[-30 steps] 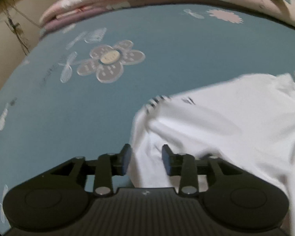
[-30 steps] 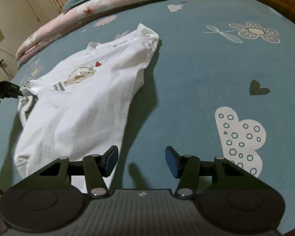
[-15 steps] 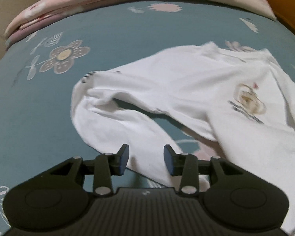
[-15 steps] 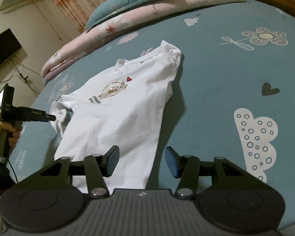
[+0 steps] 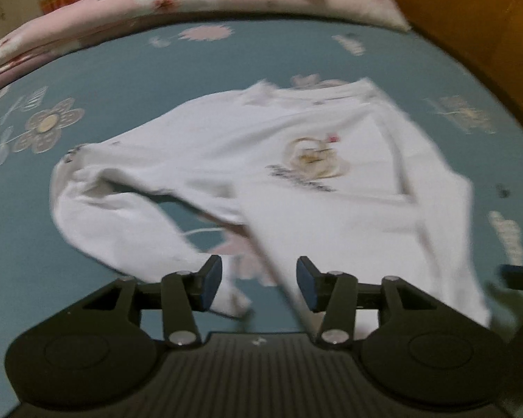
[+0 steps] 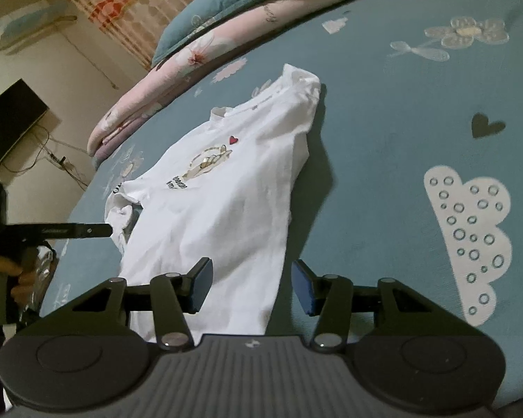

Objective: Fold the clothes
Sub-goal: 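Grasp the other sleeve with the right gripper and pull it outward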

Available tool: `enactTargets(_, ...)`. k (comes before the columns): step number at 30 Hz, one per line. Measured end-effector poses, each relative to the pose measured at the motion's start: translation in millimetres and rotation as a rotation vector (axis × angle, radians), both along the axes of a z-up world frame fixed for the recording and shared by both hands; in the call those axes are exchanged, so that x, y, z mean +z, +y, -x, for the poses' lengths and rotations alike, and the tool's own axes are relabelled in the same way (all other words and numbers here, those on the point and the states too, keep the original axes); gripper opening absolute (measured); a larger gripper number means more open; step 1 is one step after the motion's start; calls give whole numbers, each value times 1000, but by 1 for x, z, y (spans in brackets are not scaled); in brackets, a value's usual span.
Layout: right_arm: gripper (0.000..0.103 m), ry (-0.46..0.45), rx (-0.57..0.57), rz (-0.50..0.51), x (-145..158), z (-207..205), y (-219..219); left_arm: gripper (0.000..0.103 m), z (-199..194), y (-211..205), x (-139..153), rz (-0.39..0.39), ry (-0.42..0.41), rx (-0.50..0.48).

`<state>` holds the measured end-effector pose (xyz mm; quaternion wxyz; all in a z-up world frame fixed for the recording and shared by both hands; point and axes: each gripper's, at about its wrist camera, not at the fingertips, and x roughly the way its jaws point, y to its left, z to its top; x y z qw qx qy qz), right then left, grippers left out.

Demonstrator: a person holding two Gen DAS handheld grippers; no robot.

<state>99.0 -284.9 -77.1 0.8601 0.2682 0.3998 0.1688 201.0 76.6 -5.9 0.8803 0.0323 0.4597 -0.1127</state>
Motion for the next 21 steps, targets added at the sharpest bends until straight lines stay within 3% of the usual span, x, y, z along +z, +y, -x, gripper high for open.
enactTargets(5, 55, 48, 25, -71, -24, -12, 4, 51, 16, -26, -3, 84, -15, -23)
enactTargets(13, 51, 61, 74, -219, -43, -16, 7, 56, 23, -57, -17, 74, -17, -55)
enactTargets(21, 50, 59, 81, -244, -51, -24, 4, 57, 23, -69, -26, 60, 2, -80)
